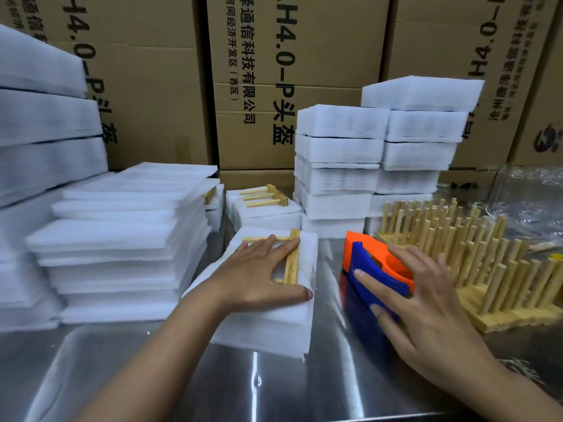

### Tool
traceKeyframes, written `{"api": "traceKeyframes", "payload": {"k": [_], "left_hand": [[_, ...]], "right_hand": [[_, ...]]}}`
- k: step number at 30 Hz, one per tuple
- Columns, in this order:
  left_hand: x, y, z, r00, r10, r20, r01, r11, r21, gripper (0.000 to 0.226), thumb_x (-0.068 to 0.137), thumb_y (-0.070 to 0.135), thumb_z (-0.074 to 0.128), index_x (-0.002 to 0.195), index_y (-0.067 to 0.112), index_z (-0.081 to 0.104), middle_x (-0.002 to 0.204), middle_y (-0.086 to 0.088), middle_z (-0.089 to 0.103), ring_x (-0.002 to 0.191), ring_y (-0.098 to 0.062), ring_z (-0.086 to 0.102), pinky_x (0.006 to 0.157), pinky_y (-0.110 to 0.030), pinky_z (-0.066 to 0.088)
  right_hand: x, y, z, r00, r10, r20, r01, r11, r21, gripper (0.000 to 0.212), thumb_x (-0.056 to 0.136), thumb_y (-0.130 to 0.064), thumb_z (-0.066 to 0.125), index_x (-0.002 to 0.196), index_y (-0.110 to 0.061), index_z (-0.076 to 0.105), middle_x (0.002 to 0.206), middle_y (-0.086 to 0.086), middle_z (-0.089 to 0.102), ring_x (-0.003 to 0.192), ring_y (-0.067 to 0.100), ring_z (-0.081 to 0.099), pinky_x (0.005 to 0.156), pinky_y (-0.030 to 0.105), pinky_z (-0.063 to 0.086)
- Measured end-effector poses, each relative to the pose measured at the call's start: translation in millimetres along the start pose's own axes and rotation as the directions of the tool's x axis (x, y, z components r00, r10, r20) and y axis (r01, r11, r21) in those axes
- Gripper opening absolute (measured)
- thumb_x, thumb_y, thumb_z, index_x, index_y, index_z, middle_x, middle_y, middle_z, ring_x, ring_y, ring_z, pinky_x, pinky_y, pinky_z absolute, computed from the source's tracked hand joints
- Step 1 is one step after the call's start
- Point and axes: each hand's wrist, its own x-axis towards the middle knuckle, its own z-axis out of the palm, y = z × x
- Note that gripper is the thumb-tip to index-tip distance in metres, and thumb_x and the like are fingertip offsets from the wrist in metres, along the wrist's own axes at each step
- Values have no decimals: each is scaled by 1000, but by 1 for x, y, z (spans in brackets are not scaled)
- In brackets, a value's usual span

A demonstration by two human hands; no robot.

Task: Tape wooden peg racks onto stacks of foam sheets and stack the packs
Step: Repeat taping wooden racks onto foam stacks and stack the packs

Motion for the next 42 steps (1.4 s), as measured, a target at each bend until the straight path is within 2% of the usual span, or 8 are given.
{"api": "traceKeyframes", "payload": {"k": [4, 8, 13, 17, 22, 30, 35, 42], "left_hand": [[-1, 1, 1, 1000, 5, -11, -5, 1000, 1, 104, 51, 87, 30, 144, 54, -3, 160, 3, -2, 146, -7, -5, 119, -33, -2], [-1, -1, 1, 1000, 6, -3, -6, 1000, 18, 105, 52, 88, 25, 145, 50, -2, 160, 0, -1, 146, -7, -5, 119, -34, -1], [-4, -1, -3, 1000, 3, -14, -5, 986, -167, 99, 60, 81, 41, 146, 49, 3, 159, 8, 5, 145, -6, -1, 118, -29, 1], [-14, -11, -18, 980, -111, -167, -54, 653, -755, 85, 64, 73, 52, 141, 53, 23, 149, 20, 29, 132, 0, 31, 95, -15, 28], [-7, -34, -18, 900, -419, -119, 263, 740, -619, 72, 88, 69, 28, 146, 26, 33, 150, 10, 32, 138, -19, 32, 110, -30, 23], [-20, -38, -27, 885, -402, 237, 366, 285, -886, 58, 87, 60, 46, 118, 15, 64, 115, -7, 68, 97, -22, 67, 76, -29, 54], [-16, -27, -17, 961, -207, 184, 175, -61, -983, 53, 75, 44, 58, 114, 10, 68, 117, -12, 67, 103, -28, 65, 87, -37, 51], [11, -17, -3, 954, -178, 242, 157, -393, -906, 36, 77, 34, 59, 96, 9, 77, 107, -19, 69, 90, -36, 69, 81, -46, 54]], "right_hand": [[21, -43, 7, 916, 207, 343, -386, 687, 616, 69, 80, -75, 30, 143, -48, 18, 153, -28, 3, 130, -26, -4, 99, -5, -3], [34, -79, 37, 770, 172, 614, -632, 334, 699, 91, 70, -77, 27, 150, -35, 20, 152, -26, 9, 140, -7, 3, 117, 21, 2], [30, -85, 48, 777, 168, 607, -604, 469, 644, 103, 64, -83, 10, 153, -31, 7, 158, -18, 2, 144, -2, -3, 120, 33, -7], [31, -83, 43, 768, 213, 604, -625, 458, 632, 99, 63, -84, 21, 150, -38, 10, 145, -27, 15, 143, 1, 7, 118, 28, 0], [35, -81, 41, 763, 256, 594, -646, 332, 687, 86, 57, -87, 45, 135, -51, 37, 136, -16, 40, 132, 4, 33, 113, 32, 24], [39, -72, 37, 771, 200, 605, -635, 152, 758, 79, 55, -84, 59, 126, -50, 53, 126, -29, 49, 113, -13, 45, 103, 19, 31], [37, -59, 33, 839, 200, 505, -501, -76, 862, 62, 67, -33, 80, 125, -38, 57, 126, -13, 63, 117, 6, 58, 99, 28, 43], [64, -52, -2, 918, 345, 193, -314, 337, 888, 76, 78, -21, 77, 140, -36, 37, 151, -17, 29, 134, -8, 27, 113, 19, 24]]}}
